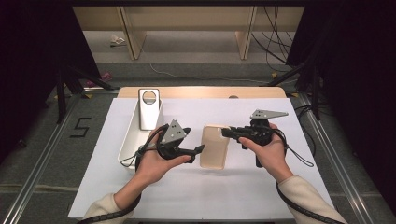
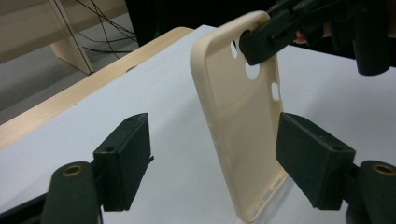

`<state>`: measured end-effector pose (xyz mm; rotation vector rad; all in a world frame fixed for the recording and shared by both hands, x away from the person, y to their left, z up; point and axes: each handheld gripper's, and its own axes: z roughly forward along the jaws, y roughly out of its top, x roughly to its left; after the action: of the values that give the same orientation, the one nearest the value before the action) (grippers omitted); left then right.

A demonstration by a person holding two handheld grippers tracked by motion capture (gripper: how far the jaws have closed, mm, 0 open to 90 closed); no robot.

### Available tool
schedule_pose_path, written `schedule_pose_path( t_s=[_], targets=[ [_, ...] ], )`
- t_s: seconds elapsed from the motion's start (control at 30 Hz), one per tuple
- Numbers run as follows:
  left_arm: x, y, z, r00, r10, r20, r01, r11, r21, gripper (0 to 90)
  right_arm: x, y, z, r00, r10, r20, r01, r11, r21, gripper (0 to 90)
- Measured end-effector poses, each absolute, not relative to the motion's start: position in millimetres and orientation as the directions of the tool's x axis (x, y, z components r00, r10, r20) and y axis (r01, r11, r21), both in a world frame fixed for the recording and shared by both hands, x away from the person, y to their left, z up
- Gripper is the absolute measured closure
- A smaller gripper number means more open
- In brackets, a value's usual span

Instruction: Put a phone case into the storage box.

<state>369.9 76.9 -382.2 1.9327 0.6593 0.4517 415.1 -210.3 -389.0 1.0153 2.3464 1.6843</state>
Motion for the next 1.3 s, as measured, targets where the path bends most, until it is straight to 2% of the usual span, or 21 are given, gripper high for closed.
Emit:
schedule_pose_path(
  t_s=[0.47,0.67,1.03,1.3],
  targets=[
    [373.6,72.5,-369.6,0.715,0.696,-0.060,0.304,-0.233,0.924,45.0,410.7,-201.7,-384.7,-0.790,0.550,0.270,0.431,0.185,0.883,81.1],
    [376.0,68.2,-367.9,0.703,0.708,-0.068,0.311,-0.220,0.925,50.6,409.9,-200.2,-384.2,-0.788,0.554,0.268,0.429,0.181,0.885,81.1],
    [379.4,59.6,-371.1,0.681,0.729,-0.068,0.325,-0.218,0.920,67.8,408.5,-199.7,-382.5,-0.784,0.564,0.258,0.419,0.175,0.891,81.0],
    [380.4,56.8,-371.6,0.671,0.738,-0.069,0.324,-0.208,0.923,76.1,407.4,-197.8,-381.4,-0.786,0.565,0.250,0.410,0.174,0.895,81.0]
  ],
)
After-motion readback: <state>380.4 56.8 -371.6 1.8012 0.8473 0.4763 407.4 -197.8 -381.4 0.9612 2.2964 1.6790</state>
